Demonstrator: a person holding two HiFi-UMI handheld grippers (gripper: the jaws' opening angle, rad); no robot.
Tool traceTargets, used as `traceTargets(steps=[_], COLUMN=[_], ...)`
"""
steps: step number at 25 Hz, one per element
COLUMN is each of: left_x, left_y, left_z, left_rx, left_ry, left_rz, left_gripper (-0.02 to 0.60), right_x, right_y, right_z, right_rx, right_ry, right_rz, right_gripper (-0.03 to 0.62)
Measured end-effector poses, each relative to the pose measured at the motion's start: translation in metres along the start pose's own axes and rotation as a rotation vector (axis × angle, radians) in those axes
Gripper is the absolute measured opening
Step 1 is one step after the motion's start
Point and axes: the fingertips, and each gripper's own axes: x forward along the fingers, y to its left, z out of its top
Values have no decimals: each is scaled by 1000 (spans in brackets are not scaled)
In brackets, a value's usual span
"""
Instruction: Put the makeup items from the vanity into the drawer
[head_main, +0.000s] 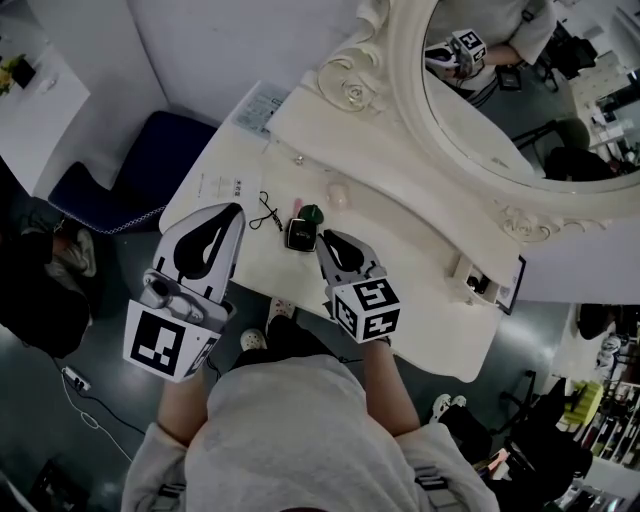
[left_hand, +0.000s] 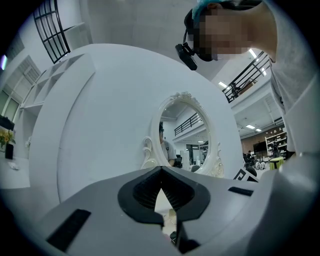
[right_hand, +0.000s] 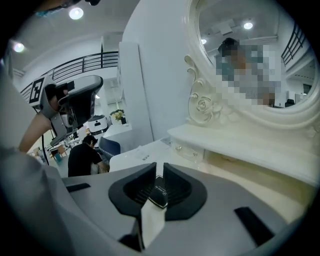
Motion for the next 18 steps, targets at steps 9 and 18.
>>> traceTargets(steps=[9,18], left_x=[2,-4], left_y=[11,25], left_z=[-9,-14], left_rx=[-9,-15], left_ry=[24,43], left_rz=[26,62], left_gripper=[14,14], right_x=[25,46], right_y=[2,4], right_z=[-38,-66], right_rx=[13,31], right_ry=[144,245], right_rz=[49,31], right_gripper=[155,270])
